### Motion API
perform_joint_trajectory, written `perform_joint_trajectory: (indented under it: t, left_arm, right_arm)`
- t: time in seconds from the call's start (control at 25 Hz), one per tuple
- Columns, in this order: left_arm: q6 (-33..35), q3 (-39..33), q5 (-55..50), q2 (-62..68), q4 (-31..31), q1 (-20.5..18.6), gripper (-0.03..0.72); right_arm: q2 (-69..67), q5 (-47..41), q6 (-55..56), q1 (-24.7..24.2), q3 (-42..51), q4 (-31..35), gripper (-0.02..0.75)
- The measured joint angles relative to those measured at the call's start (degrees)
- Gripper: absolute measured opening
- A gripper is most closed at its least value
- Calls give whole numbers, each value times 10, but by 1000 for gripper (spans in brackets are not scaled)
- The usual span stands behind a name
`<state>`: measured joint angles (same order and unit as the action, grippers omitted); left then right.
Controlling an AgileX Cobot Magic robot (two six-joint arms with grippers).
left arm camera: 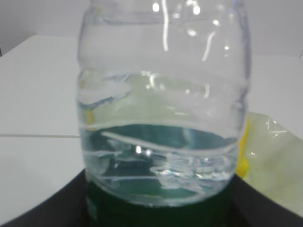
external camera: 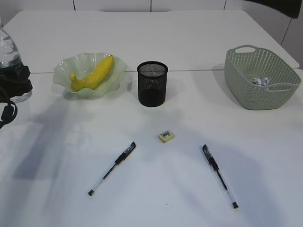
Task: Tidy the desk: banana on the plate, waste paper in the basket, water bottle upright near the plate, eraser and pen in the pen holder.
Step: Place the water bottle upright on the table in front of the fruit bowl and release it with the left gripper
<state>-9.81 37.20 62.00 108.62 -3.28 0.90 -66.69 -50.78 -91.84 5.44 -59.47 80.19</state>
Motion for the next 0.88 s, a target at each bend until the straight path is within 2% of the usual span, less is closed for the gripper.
perform_joint_trajectory:
  t: [0.88]
  left_arm:
    - [2, 120, 1, 134, -41, 0, 382]
  right_arm:
    - [0, 0, 2, 0, 0, -1, 554]
